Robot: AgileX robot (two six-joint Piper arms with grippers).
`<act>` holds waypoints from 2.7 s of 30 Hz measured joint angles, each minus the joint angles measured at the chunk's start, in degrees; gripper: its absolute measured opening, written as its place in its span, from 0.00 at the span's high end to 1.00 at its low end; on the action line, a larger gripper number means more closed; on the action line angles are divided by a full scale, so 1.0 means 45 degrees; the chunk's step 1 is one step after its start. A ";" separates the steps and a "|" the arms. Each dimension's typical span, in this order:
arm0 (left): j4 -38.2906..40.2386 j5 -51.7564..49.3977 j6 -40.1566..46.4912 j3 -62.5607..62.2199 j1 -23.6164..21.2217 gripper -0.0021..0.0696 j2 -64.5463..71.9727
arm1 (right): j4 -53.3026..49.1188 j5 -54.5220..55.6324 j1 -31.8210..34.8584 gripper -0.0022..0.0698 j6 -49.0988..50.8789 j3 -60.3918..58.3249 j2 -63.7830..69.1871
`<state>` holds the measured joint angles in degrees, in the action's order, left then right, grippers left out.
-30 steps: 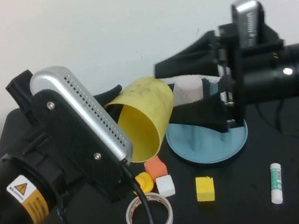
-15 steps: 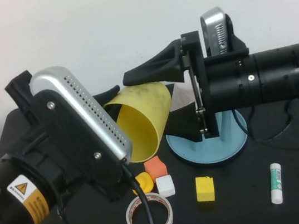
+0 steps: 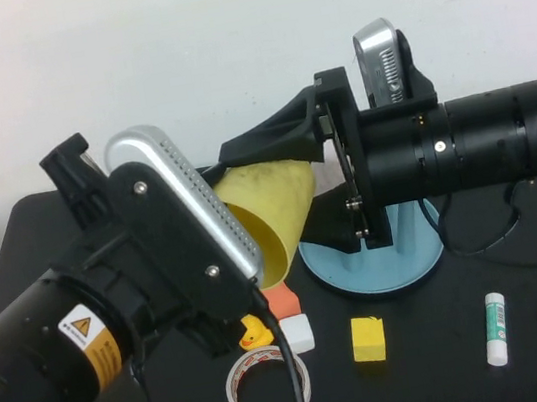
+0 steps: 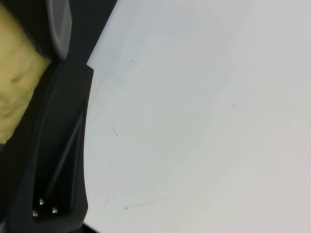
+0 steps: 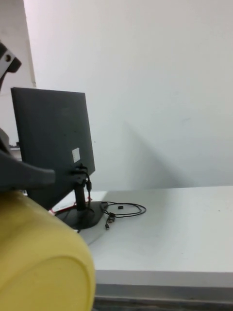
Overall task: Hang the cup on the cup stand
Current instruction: Adjust the cup with two arms, then place the cup on the cup holder
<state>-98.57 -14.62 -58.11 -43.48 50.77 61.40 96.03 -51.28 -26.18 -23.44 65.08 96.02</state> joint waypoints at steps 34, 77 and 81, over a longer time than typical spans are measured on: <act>1.0840 -0.3658 0.3037 0.0000 0.0000 0.94 -0.3988 | 0.0450 0.8642 0.1939 0.13 -1.8420 0.1574 0.0555; 1.2865 -0.6576 0.4813 0.0000 0.0000 0.97 -0.4082 | 0.0701 1.0979 0.2068 0.02 -1.9715 0.4309 0.5809; 1.3437 -0.6659 0.5305 0.0177 0.0000 0.97 -0.4708 | 0.0722 1.1107 0.2068 0.01 -1.9210 0.4309 0.5611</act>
<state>-38.11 -44.58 -34.24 -42.69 50.77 40.21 99.28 -1.30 -16.88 -109.88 84.47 121.27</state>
